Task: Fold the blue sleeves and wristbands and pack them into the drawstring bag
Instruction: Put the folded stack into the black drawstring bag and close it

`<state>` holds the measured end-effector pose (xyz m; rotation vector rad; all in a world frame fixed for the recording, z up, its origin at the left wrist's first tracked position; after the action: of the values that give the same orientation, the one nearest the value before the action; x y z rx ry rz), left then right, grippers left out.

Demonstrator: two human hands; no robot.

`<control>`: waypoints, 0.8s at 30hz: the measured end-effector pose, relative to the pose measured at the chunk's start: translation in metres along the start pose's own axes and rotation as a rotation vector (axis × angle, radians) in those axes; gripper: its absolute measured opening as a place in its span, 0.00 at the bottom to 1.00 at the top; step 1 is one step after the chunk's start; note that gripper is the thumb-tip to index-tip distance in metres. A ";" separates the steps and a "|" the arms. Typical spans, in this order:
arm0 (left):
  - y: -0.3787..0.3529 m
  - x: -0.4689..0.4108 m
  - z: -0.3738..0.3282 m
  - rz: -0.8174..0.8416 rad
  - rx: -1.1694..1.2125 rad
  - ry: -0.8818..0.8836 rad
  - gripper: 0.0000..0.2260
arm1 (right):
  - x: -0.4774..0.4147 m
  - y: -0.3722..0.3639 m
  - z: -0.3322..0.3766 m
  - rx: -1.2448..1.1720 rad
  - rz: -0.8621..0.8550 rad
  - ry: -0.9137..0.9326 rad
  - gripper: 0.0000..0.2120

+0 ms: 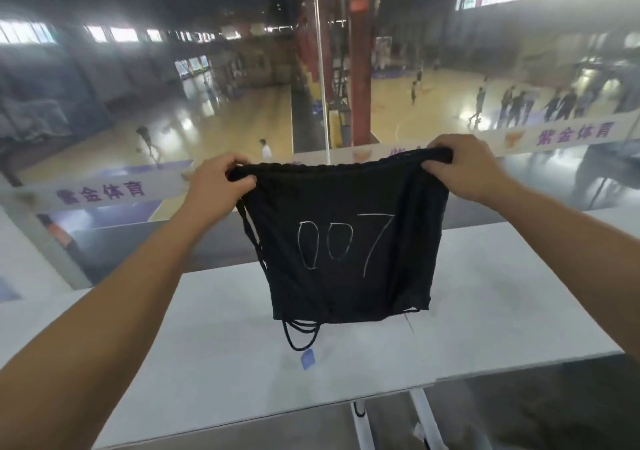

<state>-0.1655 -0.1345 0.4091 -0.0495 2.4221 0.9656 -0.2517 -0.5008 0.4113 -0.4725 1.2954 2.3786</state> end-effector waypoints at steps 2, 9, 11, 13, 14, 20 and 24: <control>0.002 0.006 0.014 0.050 0.016 0.049 0.05 | 0.001 -0.011 0.005 -0.025 0.044 -0.015 0.05; 0.004 0.009 0.071 0.146 0.138 0.185 0.05 | -0.005 -0.070 -0.014 -0.450 0.204 -0.245 0.04; -0.015 0.017 0.102 0.217 0.146 0.271 0.08 | 0.005 -0.108 -0.035 -0.553 0.310 -0.396 0.08; -0.038 0.031 0.130 0.290 0.138 0.322 0.09 | 0.026 -0.147 -0.056 -0.640 0.379 -0.556 0.10; -0.047 0.038 0.138 0.307 0.140 0.332 0.09 | 0.036 -0.163 -0.065 -0.703 0.378 -0.648 0.11; -0.060 0.047 0.170 0.283 0.243 0.367 0.07 | 0.063 -0.191 -0.108 -0.858 0.138 -1.032 0.08; -0.065 0.046 0.173 0.297 0.287 0.381 0.07 | 0.071 -0.187 -0.119 -0.648 0.135 -1.053 0.08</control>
<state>-0.1112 -0.0637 0.2412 0.2579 2.9610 0.7733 -0.2098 -0.4967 0.1825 0.6737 0.0874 2.4797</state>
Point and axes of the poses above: each hand's wrist, its own x-axis away from the middle knuckle, its own y-axis out of the back of the hand, z = x × y, the point moved 7 cm from there along -x, towards the middle knuckle, and after that the axes turned 1 degree about y, right-handed, at the moved point
